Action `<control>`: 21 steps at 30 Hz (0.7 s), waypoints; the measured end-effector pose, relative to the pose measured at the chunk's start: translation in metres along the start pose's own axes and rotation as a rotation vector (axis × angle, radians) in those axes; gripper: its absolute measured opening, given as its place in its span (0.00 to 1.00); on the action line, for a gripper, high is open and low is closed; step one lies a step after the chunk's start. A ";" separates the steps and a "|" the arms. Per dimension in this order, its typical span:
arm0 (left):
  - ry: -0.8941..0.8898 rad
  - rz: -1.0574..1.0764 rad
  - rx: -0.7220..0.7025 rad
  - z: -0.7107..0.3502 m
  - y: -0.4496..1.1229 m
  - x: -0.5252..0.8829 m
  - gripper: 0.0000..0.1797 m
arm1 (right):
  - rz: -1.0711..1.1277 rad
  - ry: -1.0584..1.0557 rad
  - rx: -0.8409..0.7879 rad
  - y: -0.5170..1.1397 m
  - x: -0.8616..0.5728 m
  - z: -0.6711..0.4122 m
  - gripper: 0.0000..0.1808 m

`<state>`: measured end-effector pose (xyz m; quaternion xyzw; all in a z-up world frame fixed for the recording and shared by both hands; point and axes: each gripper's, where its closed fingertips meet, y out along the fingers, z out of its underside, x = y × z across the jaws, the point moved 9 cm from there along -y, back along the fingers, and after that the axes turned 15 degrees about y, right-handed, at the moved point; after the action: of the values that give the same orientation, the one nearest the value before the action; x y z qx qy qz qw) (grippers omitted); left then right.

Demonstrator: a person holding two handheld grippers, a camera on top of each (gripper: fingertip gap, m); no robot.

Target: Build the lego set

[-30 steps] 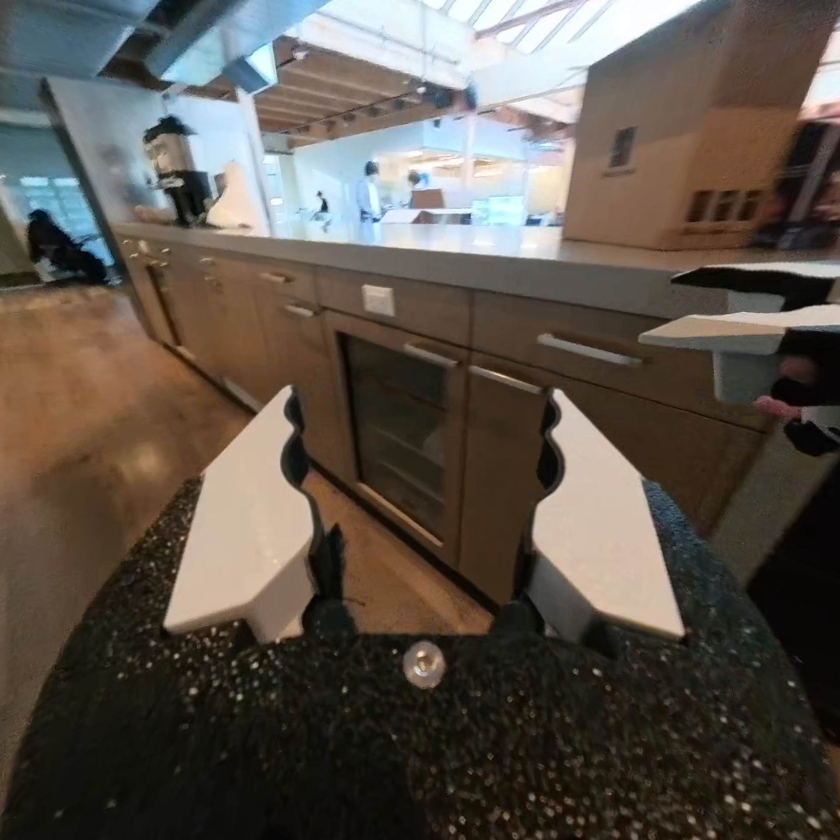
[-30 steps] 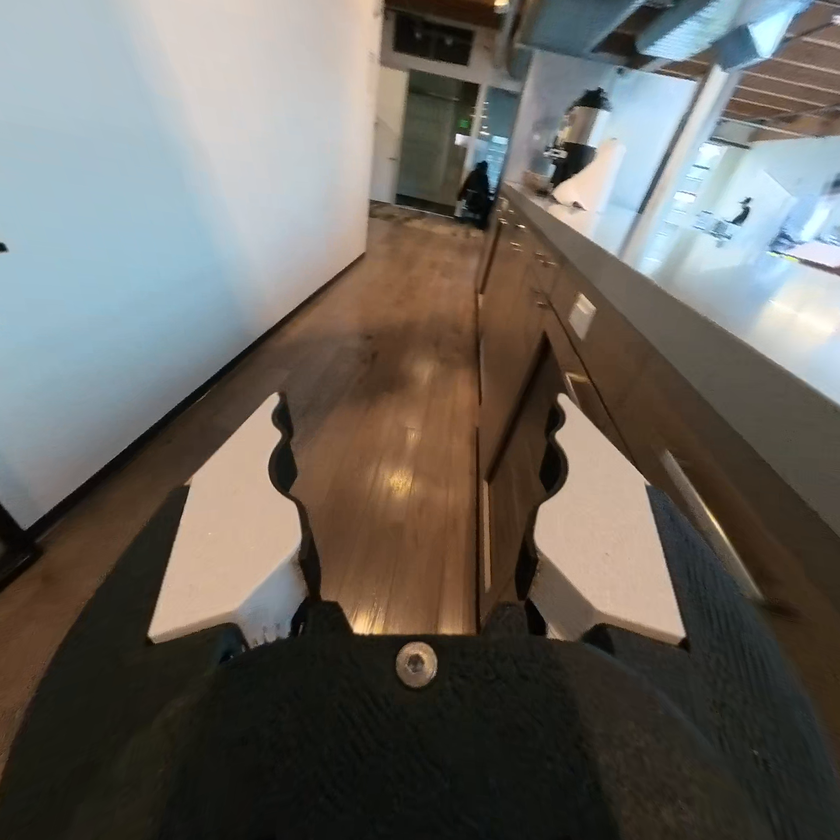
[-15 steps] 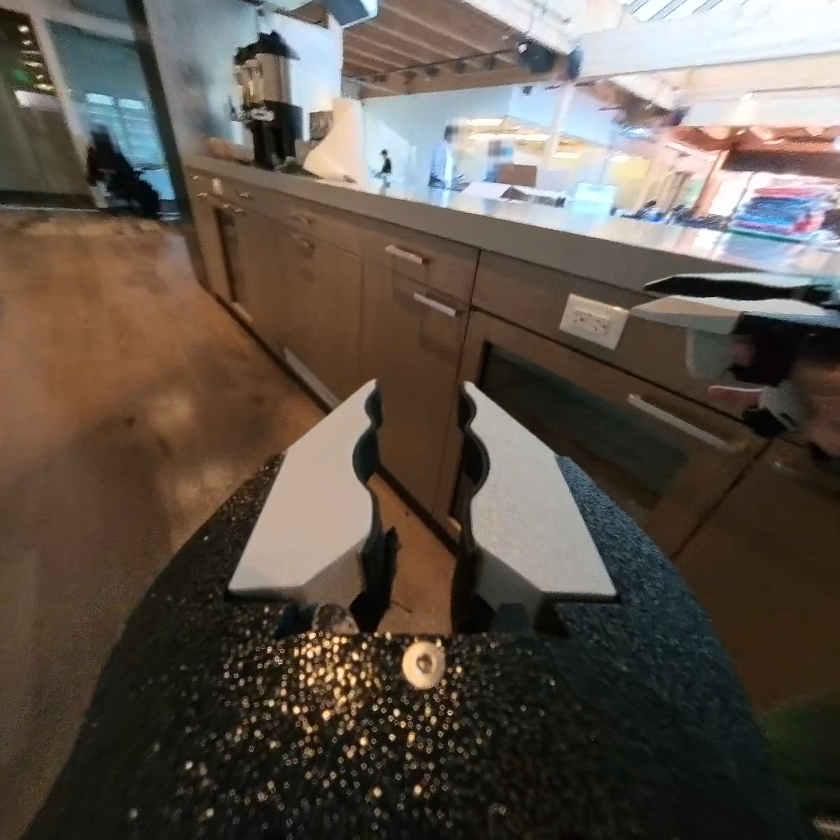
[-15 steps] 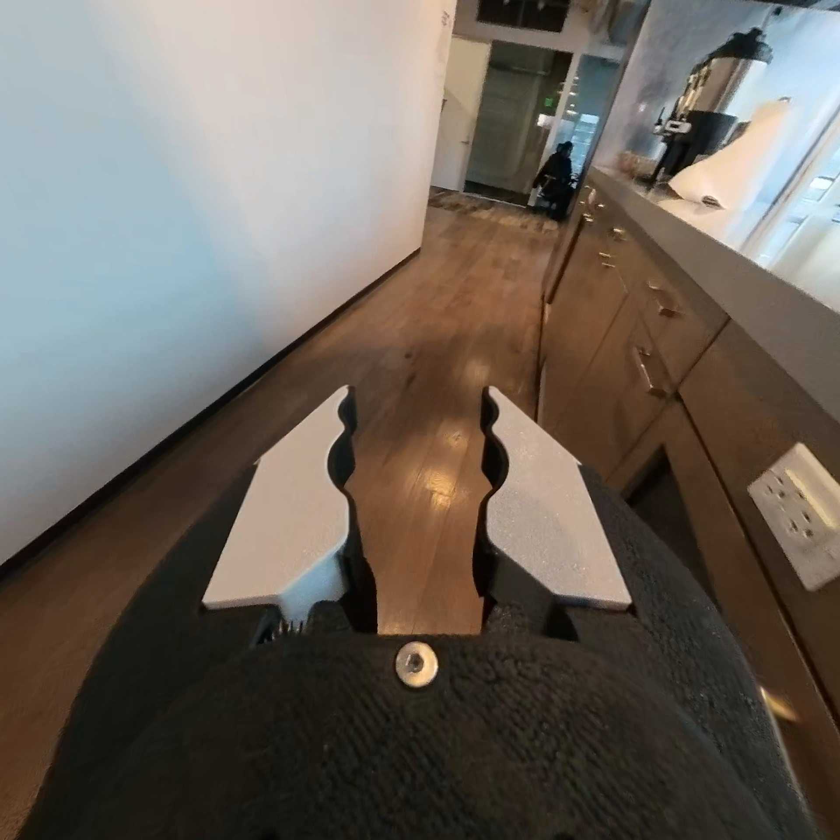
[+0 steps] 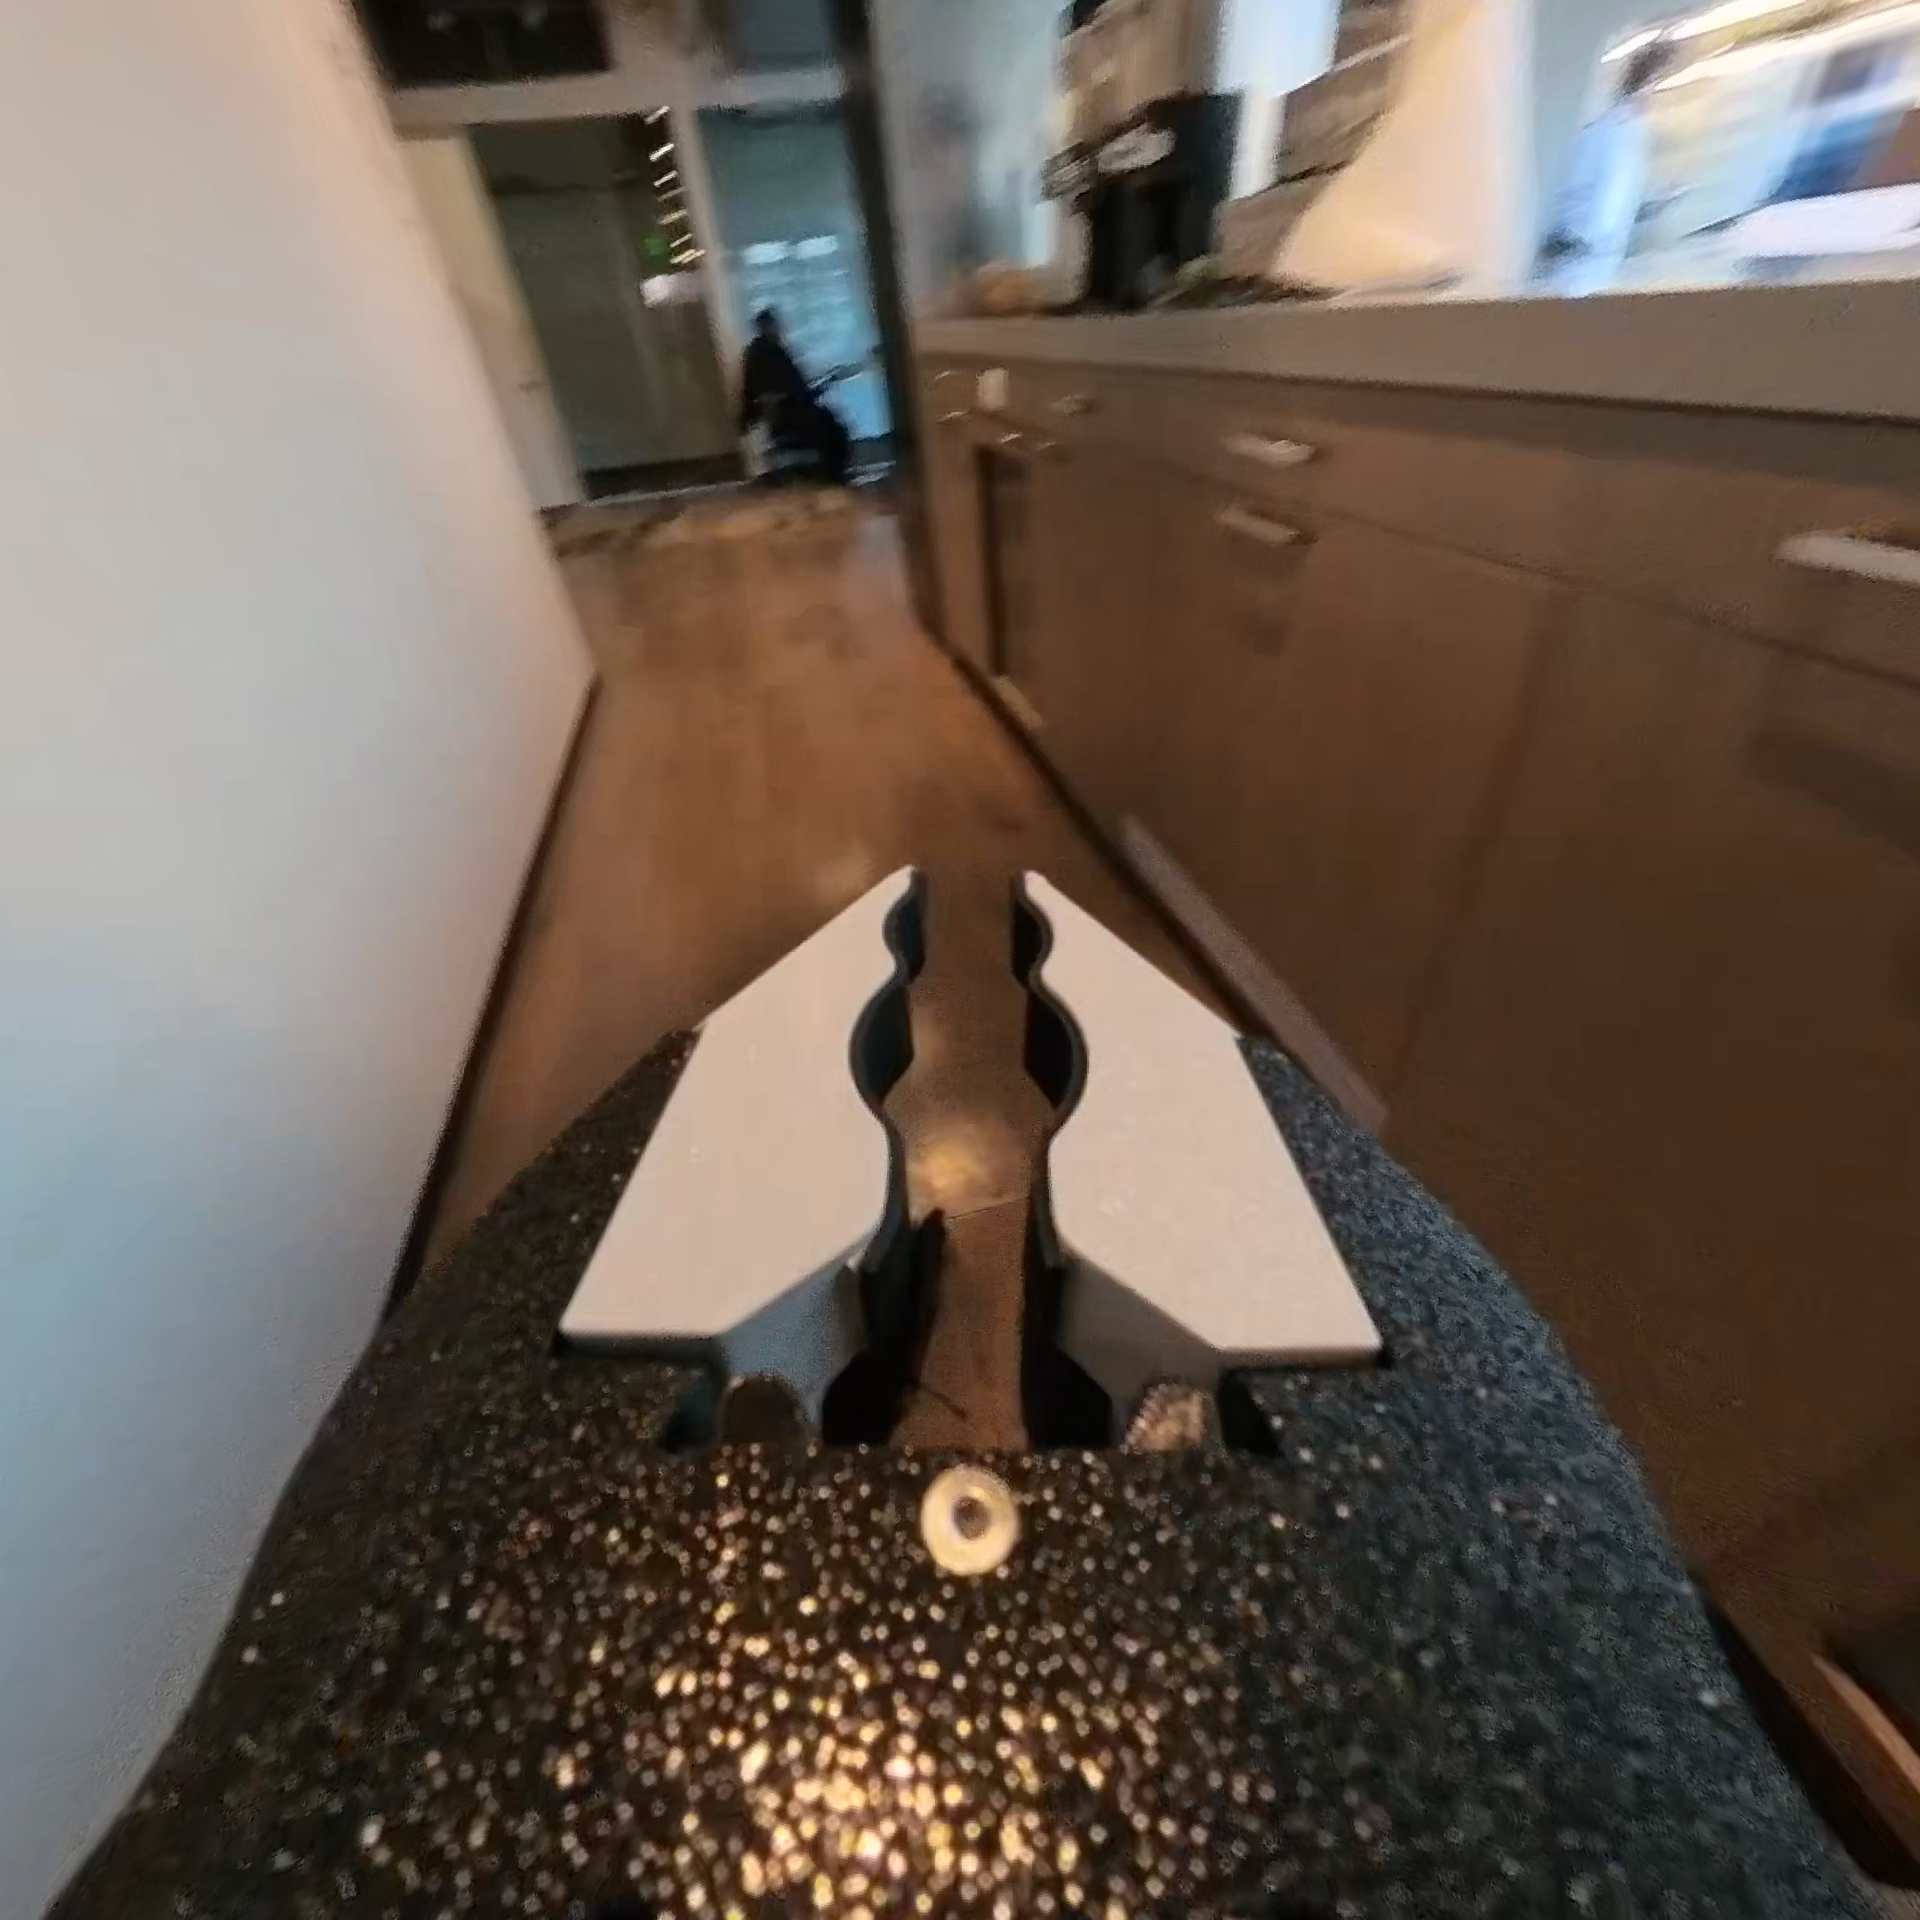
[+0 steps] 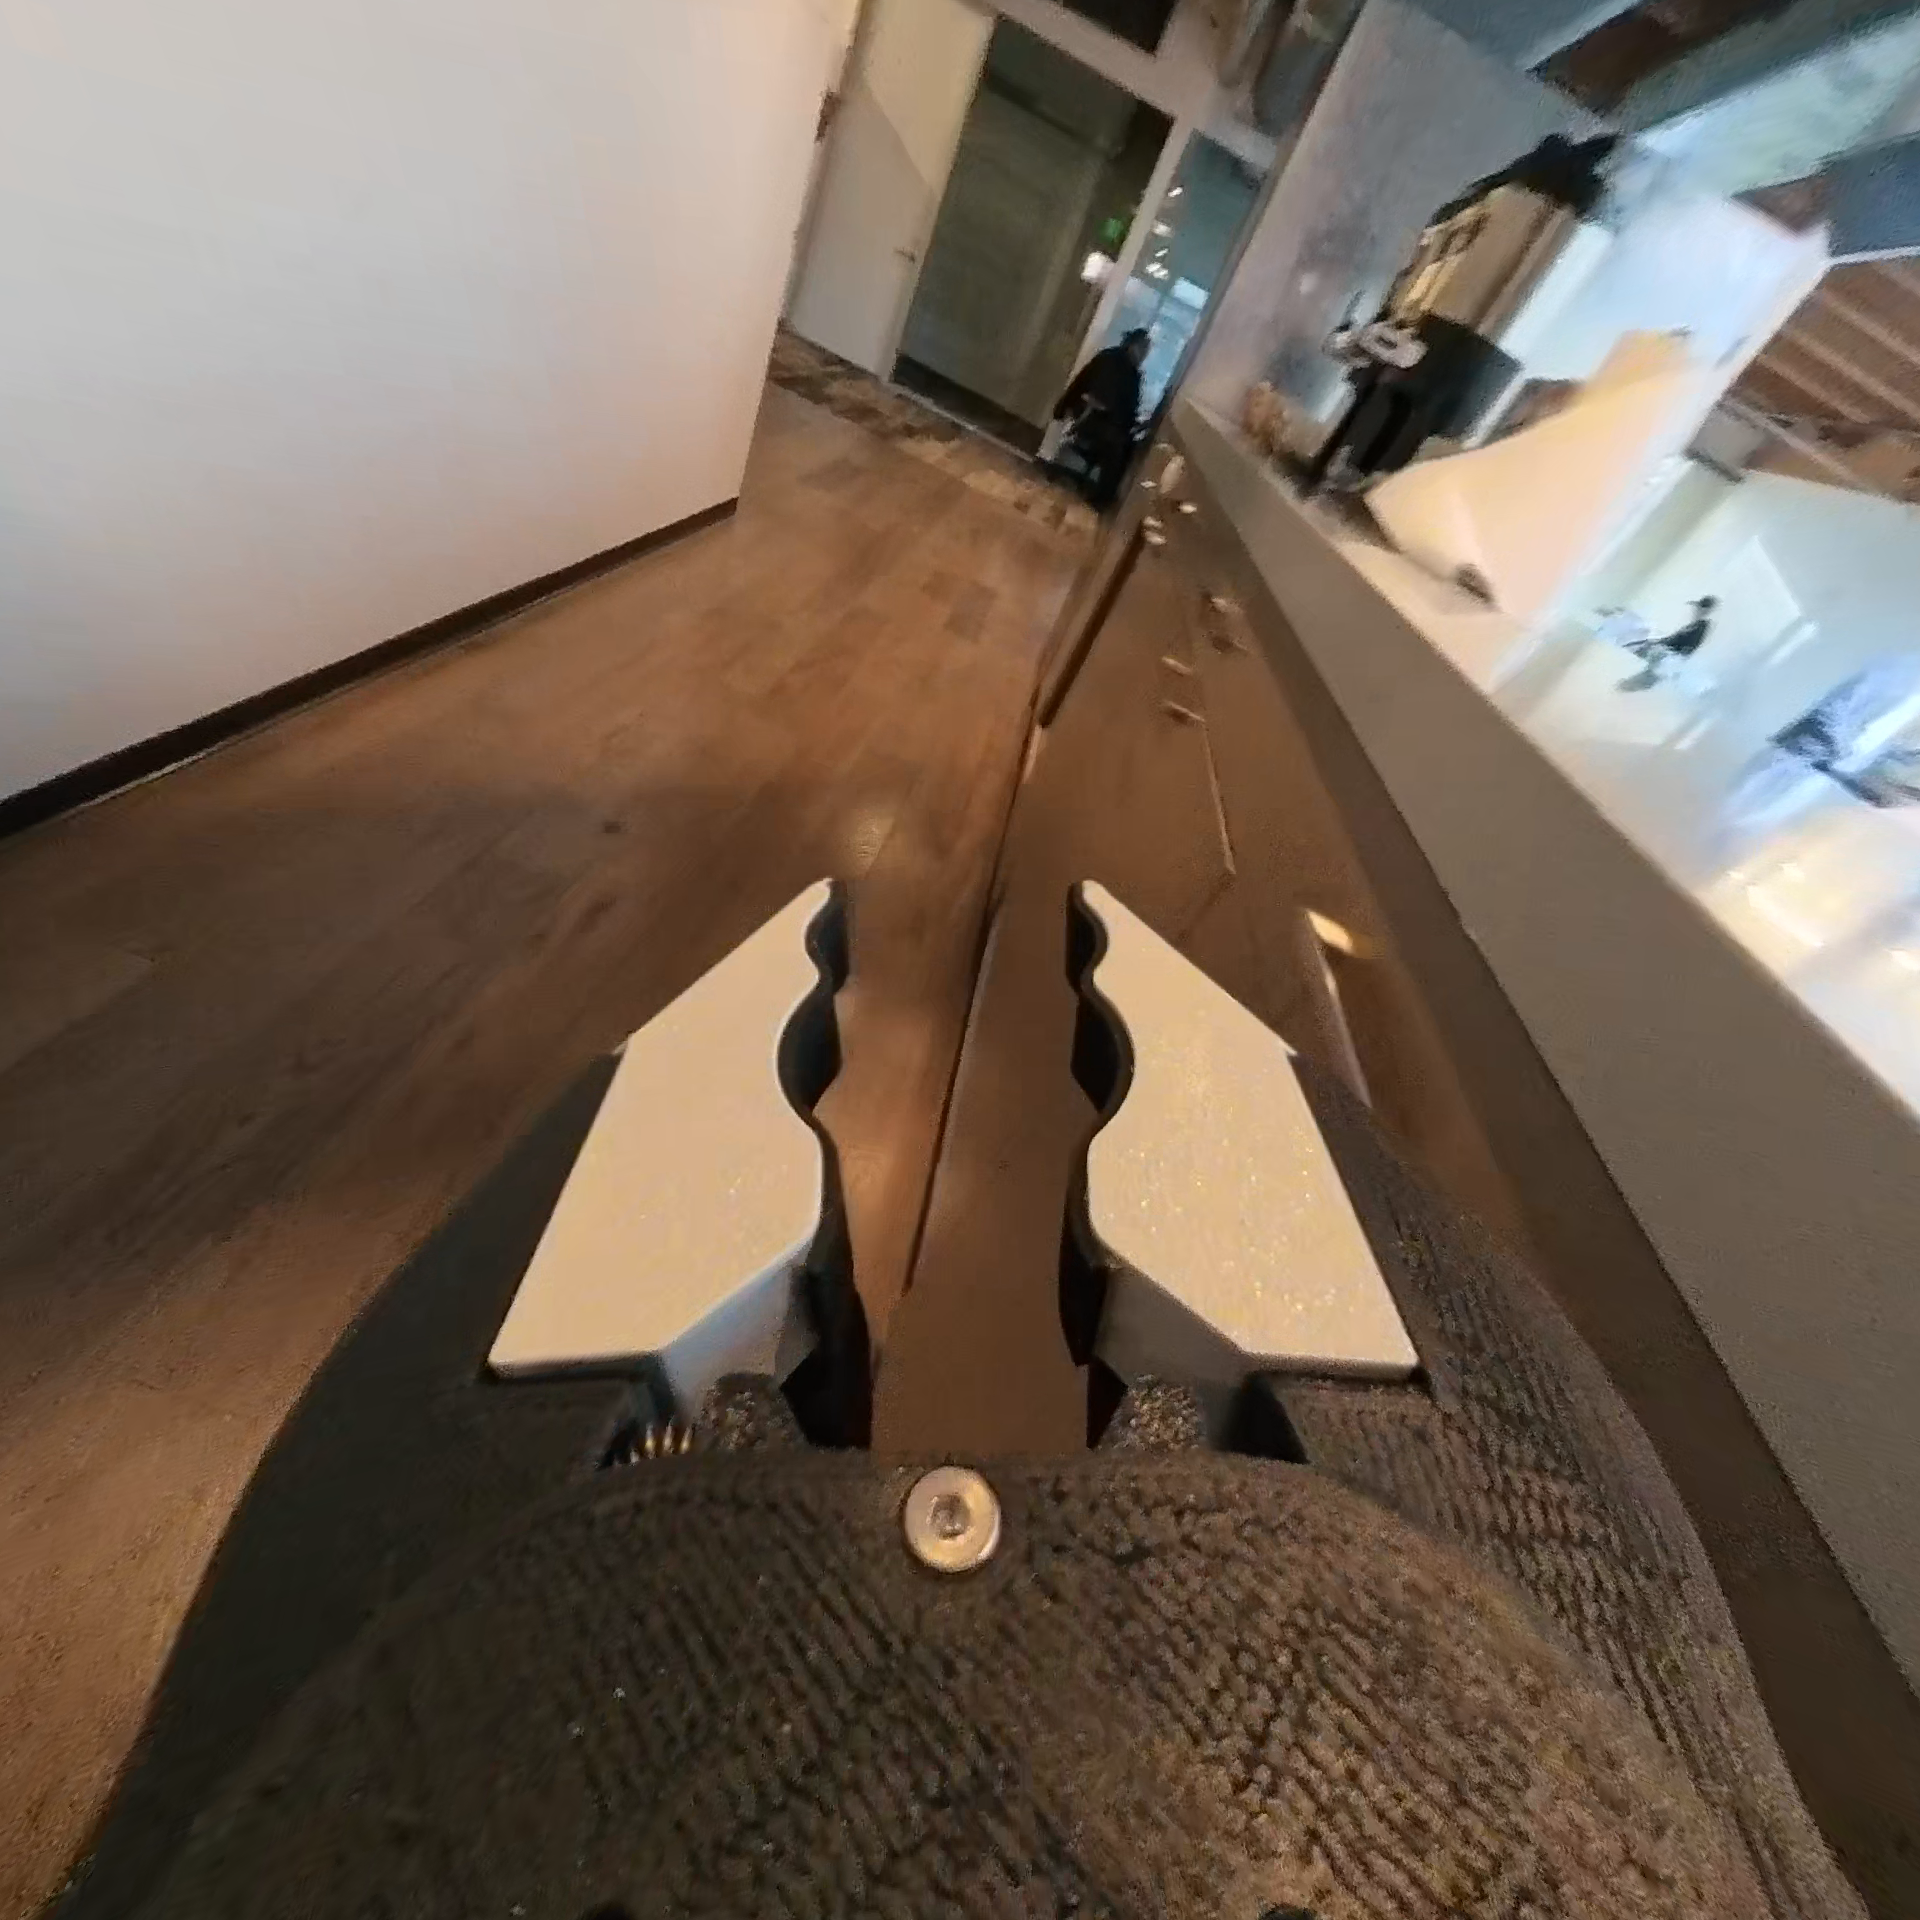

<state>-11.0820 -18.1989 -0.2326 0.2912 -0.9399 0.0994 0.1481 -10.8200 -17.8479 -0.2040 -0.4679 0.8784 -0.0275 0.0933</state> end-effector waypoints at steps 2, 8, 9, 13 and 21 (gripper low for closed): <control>0.002 -0.090 0.060 0.004 0.061 0.032 0.07 | -0.079 0.012 0.003 0.089 0.000 -0.018 0.23; 0.063 -0.300 0.111 0.033 0.214 0.124 0.13 | -0.234 -0.018 -0.170 0.346 0.016 -0.072 0.25; 0.072 -0.332 0.113 0.042 0.242 0.139 0.13 | -0.237 -0.014 -0.189 0.389 0.016 -0.077 0.25; 0.091 -0.379 0.135 0.072 0.383 0.199 0.12 | -0.201 0.014 -0.193 0.547 0.001 -0.079 0.22; 0.013 -0.160 0.052 0.049 0.770 0.258 0.07 | 0.014 0.037 0.010 0.805 -0.089 -0.059 0.14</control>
<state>-11.7395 -17.7218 -0.2691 0.3682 -0.9098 0.1135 0.1540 -11.4403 -17.3247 -0.2429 -0.4608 0.8830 -0.0402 0.0794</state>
